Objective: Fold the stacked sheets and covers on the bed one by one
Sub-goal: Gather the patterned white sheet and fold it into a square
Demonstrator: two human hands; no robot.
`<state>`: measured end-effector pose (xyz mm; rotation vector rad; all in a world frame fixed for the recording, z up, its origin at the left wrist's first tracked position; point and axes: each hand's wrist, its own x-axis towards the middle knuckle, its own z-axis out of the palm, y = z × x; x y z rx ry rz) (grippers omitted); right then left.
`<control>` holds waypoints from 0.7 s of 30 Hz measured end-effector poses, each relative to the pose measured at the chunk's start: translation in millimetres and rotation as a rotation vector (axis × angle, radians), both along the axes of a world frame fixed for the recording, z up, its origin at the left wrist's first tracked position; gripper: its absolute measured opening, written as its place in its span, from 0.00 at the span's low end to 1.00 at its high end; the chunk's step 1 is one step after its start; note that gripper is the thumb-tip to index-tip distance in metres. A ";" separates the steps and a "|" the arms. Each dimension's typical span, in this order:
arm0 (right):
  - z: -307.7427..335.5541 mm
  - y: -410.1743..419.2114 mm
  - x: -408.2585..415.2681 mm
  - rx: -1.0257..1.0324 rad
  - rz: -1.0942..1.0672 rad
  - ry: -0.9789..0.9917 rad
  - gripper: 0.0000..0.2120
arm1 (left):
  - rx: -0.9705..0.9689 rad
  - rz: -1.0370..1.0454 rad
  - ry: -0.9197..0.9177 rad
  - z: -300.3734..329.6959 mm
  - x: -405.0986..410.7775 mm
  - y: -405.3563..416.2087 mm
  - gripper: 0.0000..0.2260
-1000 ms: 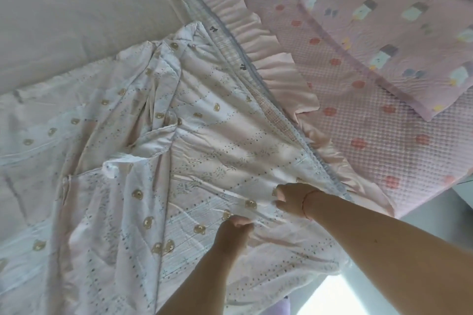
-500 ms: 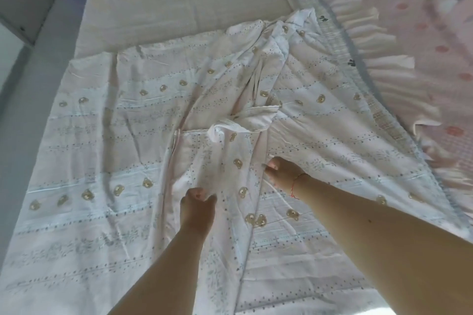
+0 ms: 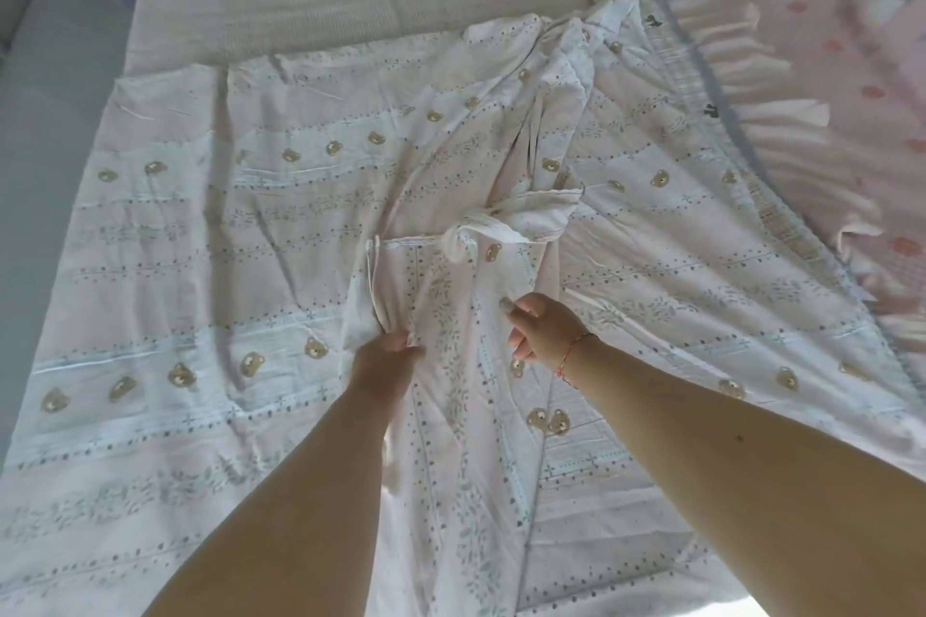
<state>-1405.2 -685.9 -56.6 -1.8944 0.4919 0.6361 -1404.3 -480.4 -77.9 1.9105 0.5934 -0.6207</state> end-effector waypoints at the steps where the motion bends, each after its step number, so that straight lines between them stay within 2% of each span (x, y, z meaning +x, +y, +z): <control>1: 2.4 0.6 0.6 0.009 -0.024 0.004 0.16 | 0.048 -0.049 -0.045 4.8 -4.0 -3.1 0.21; 4: 9.3 3.6 2.1 0.018 -0.076 0.018 0.16 | 0.106 -0.152 -0.176 15.6 -15.3 -12.6 0.16; 8: 20.6 12.5 5.1 0.084 -0.172 0.027 0.19 | -0.208 -0.027 -0.199 36.7 -32.5 -28.2 0.09; 11: 32.4 23.0 11.7 0.035 -0.167 0.019 0.21 | -0.502 -0.012 -0.115 49.9 -47.8 -42.3 0.10; 16: 62.6 26.9 21.1 -0.225 0.120 -0.003 0.25 | -0.915 -0.098 0.151 62.1 -59.8 -54.2 0.17; 19: 80.4 16.8 13.6 -0.169 0.116 0.067 0.25 | -1.151 -0.044 0.279 66.8 -60.1 -54.2 0.25; 21: 81.4 4.8 0.7 -0.090 0.023 0.203 0.34 | -1.250 0.032 0.321 67.6 -61.9 -54.5 0.27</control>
